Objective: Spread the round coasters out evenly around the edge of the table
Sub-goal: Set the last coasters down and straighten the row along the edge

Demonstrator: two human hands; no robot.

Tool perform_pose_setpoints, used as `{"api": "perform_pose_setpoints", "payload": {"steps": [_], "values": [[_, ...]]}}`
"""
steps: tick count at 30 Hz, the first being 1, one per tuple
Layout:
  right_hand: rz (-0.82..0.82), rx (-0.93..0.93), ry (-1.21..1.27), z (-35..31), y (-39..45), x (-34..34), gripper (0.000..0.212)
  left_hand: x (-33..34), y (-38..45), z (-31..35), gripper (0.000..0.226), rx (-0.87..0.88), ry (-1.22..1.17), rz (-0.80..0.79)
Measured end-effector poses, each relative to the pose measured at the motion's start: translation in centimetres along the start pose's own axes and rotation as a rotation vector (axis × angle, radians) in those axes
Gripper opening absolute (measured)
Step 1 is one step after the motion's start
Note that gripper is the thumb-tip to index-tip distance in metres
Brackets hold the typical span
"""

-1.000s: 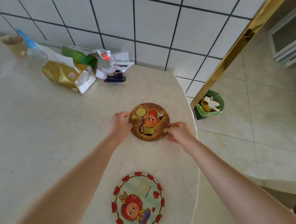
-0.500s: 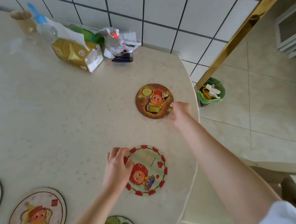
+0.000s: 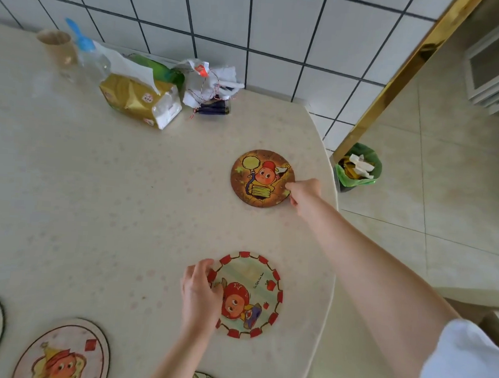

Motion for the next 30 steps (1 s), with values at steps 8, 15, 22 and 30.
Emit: {"api": "perform_pose_setpoints", "payload": {"steps": [8,15,22,30], "values": [[0.036,-0.200,-0.145,-0.8,-0.3,0.3,0.020,-1.0,0.5,-0.8,0.026,-0.111,-0.180,-0.012],[0.002,-0.146,-0.152,-2.0,1.8,-2.3,0.022,-1.4,1.0,-0.7,0.031,-0.117,-0.192,-0.069],[0.109,-0.180,-0.418,-0.9,2.3,-2.9,0.028,-1.2,0.1,-2.3,0.022,-0.273,-0.343,-0.086],[0.144,-0.283,-0.663,-0.7,1.4,-3.2,0.030,-1.2,0.8,-2.2,0.019,-0.205,-0.314,-0.172]]}}
Point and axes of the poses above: each hand's wrist, its own y-axis towards the middle knuckle, its own x-axis out of the palm, z = x × y, the point moved 5 cm from there along y, towards the middle knuckle, and after that the axes turned 13 degrees about x, right-handed, at the moved point
